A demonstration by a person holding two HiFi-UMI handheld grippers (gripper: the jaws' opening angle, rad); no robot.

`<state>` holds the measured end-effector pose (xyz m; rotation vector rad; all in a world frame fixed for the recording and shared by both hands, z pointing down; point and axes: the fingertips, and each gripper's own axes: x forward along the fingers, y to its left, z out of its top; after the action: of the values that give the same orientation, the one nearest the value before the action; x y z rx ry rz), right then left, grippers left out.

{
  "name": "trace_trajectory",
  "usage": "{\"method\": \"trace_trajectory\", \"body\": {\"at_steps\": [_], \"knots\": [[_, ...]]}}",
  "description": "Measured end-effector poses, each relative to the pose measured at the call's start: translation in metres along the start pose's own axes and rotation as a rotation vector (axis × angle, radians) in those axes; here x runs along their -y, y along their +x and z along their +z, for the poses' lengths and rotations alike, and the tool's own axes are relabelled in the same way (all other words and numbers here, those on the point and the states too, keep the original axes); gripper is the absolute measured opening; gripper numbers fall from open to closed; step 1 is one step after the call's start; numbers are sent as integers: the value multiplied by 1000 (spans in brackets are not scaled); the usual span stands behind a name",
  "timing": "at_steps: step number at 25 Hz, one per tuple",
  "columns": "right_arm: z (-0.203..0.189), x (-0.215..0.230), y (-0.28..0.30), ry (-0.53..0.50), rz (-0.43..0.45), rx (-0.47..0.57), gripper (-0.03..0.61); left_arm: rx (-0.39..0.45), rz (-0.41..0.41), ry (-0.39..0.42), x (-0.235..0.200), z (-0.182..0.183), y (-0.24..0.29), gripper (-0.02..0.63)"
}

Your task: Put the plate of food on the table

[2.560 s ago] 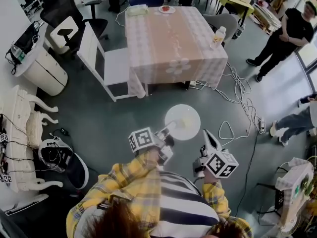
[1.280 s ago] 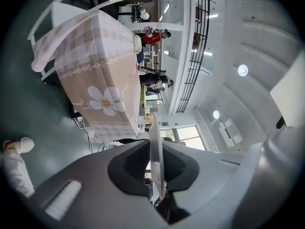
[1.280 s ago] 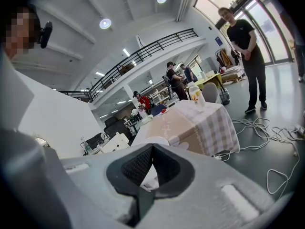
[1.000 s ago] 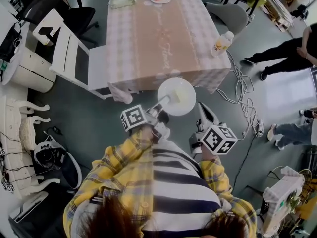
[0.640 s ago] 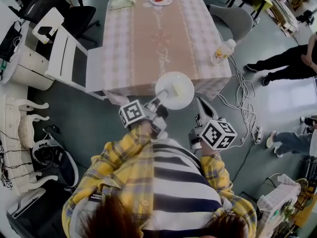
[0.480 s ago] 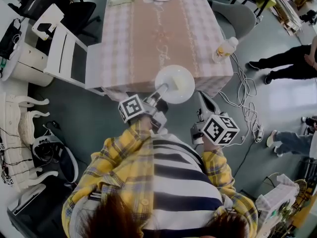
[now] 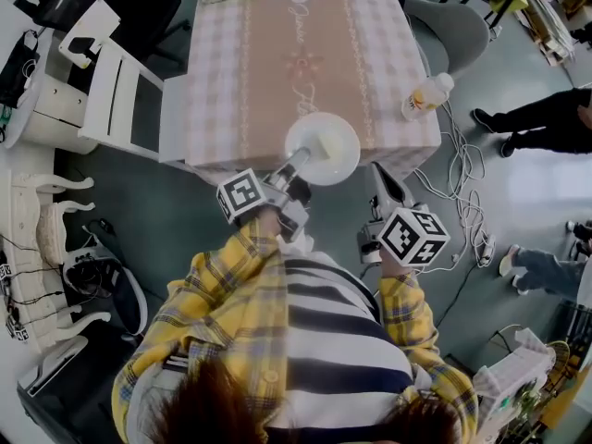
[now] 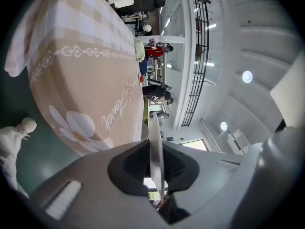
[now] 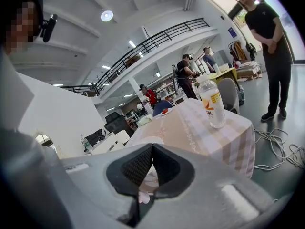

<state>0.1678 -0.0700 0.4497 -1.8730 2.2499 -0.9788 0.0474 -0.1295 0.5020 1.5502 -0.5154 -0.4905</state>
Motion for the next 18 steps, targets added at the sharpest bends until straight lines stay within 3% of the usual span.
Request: {"method": "trace_trajectory", "body": {"at_steps": [18], "knots": [[51,37,85,-11,12,-52,-3,13,17,-35,-8,50,89,20]]}}
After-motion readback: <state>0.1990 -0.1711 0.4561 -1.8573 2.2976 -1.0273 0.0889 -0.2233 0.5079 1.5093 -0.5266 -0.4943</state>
